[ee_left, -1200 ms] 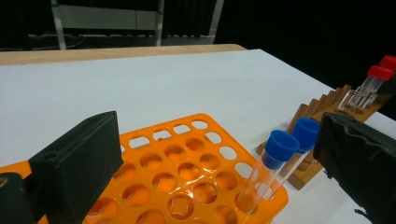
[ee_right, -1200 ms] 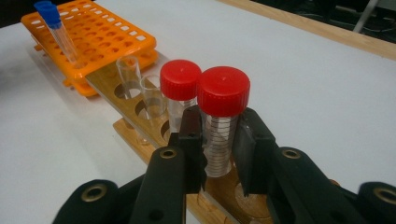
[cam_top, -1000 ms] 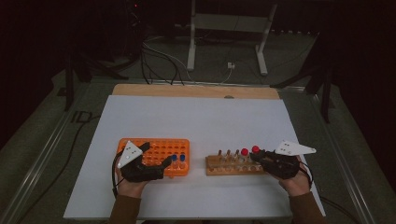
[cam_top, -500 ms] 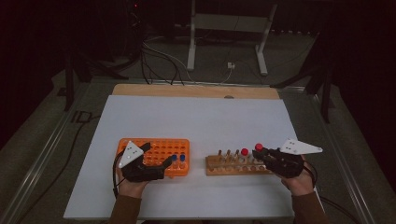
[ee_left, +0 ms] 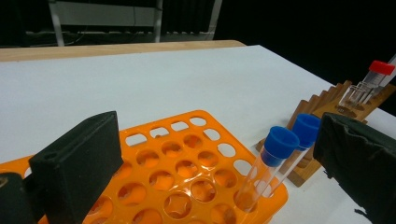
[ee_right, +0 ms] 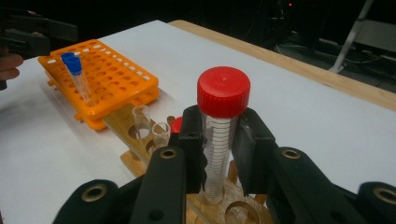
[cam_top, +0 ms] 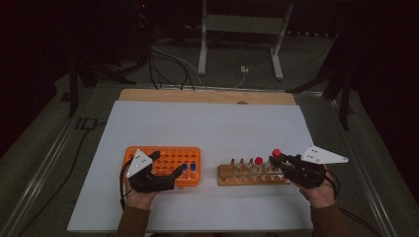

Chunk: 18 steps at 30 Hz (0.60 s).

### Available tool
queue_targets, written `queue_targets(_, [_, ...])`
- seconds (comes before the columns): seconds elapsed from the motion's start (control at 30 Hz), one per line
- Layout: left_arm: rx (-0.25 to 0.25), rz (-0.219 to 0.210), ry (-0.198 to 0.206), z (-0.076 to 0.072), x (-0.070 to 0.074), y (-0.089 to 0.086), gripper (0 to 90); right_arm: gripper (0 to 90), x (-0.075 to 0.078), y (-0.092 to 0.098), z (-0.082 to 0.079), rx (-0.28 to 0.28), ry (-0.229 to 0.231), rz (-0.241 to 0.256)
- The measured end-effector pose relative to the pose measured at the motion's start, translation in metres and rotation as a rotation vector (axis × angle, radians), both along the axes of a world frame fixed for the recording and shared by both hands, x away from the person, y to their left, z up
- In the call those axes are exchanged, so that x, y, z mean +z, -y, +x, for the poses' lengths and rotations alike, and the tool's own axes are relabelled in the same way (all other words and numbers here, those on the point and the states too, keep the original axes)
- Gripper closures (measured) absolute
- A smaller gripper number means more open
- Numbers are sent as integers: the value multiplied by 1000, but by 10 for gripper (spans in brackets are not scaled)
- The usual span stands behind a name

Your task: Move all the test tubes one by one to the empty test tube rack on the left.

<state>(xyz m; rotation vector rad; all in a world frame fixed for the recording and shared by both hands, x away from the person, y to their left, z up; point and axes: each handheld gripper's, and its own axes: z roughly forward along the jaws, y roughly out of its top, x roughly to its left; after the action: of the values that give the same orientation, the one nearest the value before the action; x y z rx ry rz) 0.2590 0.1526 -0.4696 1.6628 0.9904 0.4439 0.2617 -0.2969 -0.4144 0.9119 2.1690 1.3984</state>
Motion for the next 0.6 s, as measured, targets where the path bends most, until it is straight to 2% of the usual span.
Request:
queue_targets(0.3, [0, -1, 3, 0, 0, 0, 20, 745, 10, -4, -6, 26, 14, 5])
queue_targets(0.47, [-1, -4, 6, 0, 1, 0, 20, 744, 14, -6, -8, 27, 23, -10])
queue_targets(0.6, [-1, -6, 9, -1, 2, 0, 20, 744, 17, -6, -10, 40, 24, 10])
